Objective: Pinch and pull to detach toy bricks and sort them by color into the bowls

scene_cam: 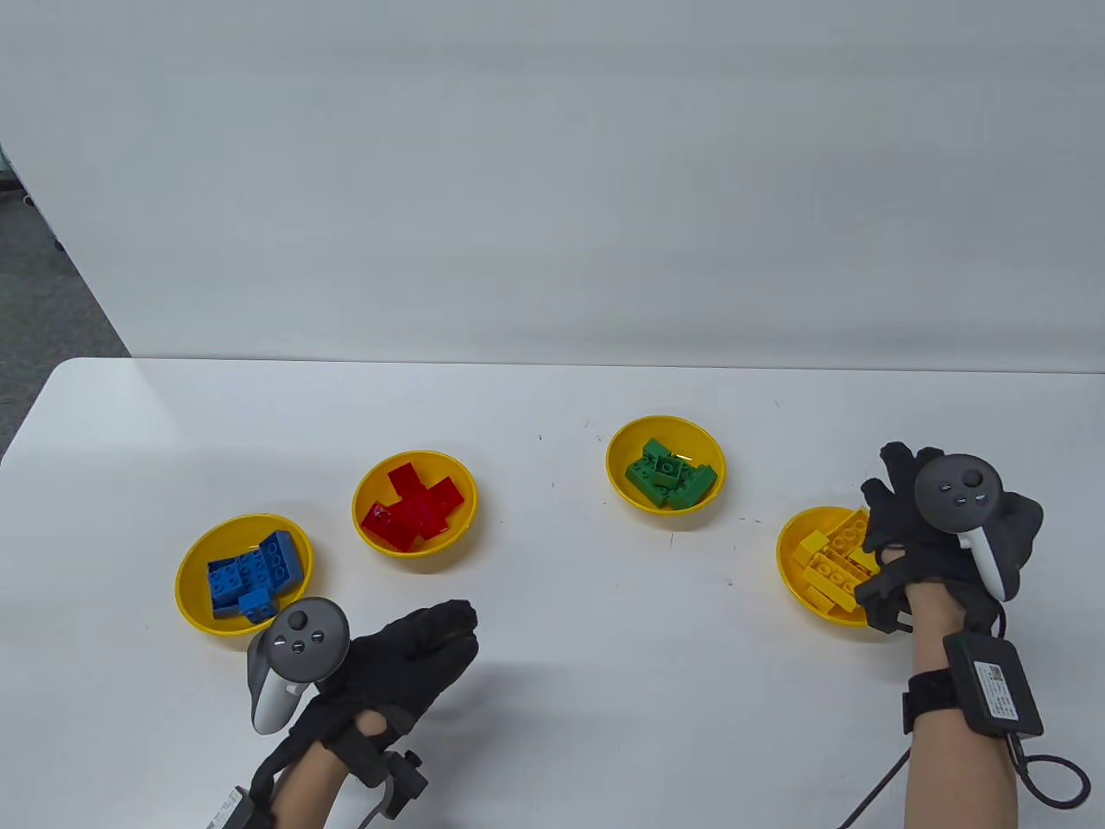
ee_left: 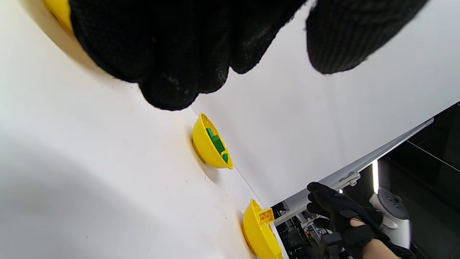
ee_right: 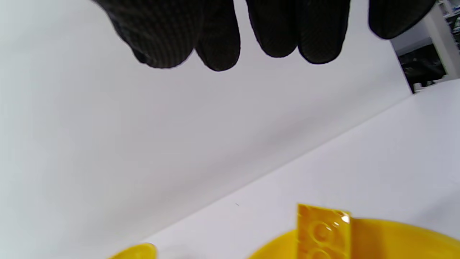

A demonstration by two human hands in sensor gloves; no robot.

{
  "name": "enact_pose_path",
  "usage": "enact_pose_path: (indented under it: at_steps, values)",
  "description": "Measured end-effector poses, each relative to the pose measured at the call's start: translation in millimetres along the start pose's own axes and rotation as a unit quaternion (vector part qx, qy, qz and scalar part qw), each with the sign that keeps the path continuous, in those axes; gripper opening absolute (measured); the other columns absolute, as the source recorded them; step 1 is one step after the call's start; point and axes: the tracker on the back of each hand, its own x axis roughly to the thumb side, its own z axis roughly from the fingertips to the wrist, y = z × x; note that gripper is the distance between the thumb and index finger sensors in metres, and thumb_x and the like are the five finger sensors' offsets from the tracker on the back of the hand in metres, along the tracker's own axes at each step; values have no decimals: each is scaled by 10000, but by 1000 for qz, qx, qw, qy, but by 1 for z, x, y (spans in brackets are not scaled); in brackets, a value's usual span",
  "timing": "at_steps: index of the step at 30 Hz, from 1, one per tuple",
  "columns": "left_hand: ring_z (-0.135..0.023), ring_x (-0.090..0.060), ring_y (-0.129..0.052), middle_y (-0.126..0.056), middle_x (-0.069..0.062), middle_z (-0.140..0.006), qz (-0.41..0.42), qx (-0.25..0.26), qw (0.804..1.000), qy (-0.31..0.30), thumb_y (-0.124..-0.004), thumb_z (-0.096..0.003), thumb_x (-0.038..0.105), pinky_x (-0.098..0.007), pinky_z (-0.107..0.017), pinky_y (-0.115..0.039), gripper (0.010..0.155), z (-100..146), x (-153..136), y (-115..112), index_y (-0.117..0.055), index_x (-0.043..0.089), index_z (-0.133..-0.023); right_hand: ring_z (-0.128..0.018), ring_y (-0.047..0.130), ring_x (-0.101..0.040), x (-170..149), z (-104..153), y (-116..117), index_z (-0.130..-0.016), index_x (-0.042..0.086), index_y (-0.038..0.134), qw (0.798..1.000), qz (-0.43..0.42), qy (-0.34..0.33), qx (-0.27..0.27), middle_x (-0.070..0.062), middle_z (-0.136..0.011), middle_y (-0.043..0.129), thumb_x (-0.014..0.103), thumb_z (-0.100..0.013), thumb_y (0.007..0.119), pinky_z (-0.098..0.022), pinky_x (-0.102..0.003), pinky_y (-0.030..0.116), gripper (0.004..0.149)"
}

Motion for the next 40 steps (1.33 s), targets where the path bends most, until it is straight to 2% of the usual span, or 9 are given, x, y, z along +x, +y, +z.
enact_pose_path:
  at_steps: [3, 8, 13, 15, 17, 21, 25, 32, 40]
  values:
    - [-866, -482, -862, -732, -251, -1045, -29, 30, 999, -21, -823, -495, 555, -642, -620, -728, 703, 4, 7, 5, -664, 168, -1059, -863, 727, -573, 29, 21, -22, -953, 114, 766, 997, -31, -66, -28, -282, -1031, 668, 329, -417, 777, -542, -777, 586, 578]
    - [-1062, -547, -484, -387, -258, -1169, -103, 106, 986, -72, -806, -495, 589, -703, -738, -481, 811, 18, 30, 17, -455, 224, -1129, -860, 750, -557, 89, 78, -47, -957, 119, 760, 973, -57, -204, -86, -266, -1024, 695, 329, -417, 777, -545, -774, 595, 580]
    - [-1109, -525, -344, -302, -218, -1195, -298, 229, 920, -113, -806, -475, 611, -712, -765, -375, 817, 36, 51, 27, -458, 260, -1125, -896, 717, -546, 142, 145, -39, -983, 141, 725, 919, -2, -364, -151, -239, -1043, 686, 363, -406, 795, -558, -806, 539, 622]
    - [-1124, -513, -256, -229, -189, -1212, -399, 236, 880, -103, -798, -465, 643, -719, -766, -322, 862, 38, 54, 26, -400, 285, -1140, -927, 667, -553, 153, 168, -25, -1012, 161, 682, 893, 64, -411, -172, -232, -1069, 648, 432, -401, 787, -559, -832, 491, 676]
    - [-1133, -490, -132, -113, -160, -1221, -462, 219, 857, -71, -765, -449, 709, -726, -763, -253, 928, 35, 52, 24, -293, 336, -1155, -970, 574, -561, 155, 181, -10, -1055, 194, 600, 878, 93, -435, -174, -224, -1110, 563, 498, -409, 751, -556, -862, 412, 730]
    - [-1122, -477, 5, 43, -117, -1205, -523, 150, 839, -10, -681, -424, 800, -743, -747, -179, 991, 25, 41, 18, -146, 395, -1154, -1031, 361, -582, 141, 189, 29, -1108, 262, 418, 895, 82, -426, -108, -193, -1176, 362, 558, -420, 692, -552, -896, 261, 797]
    - [-1117, -472, 27, 71, -115, -1195, -540, 90, 836, 41, -643, -405, 822, -742, -744, -165, 1002, 14, 20, 10, -123, 400, -1150, -1036, 331, -581, 115, 178, 65, -1116, 262, 362, 904, 181, -386, -26, -194, -1182, 312, 575, -425, 667, -550, -896, 257, 817]
    - [-1120, -476, -1, 52, -132, -1195, -521, 80, 847, 71, -648, -408, 812, -743, -744, -182, 999, 10, 4, 15, -135, 382, -1151, -1028, 387, -576, 88, 163, 68, -1106, 218, 411, 940, 158, -303, 13, -217, -1166, 371, 541, -424, 684, -562, -886, 290, 803]
    - [-1125, -479, -23, 42, -136, -1195, -519, 70, 848, 82, -657, -414, 800, -742, -747, -196, 995, 9, 2, 14, -144, 372, -1151, -1021, 414, -575, 86, 160, 67, -1099, 198, 438, 946, 142, -291, 17, -234, -1155, 396, 528, -425, 689, -562, -883, 305, 792]
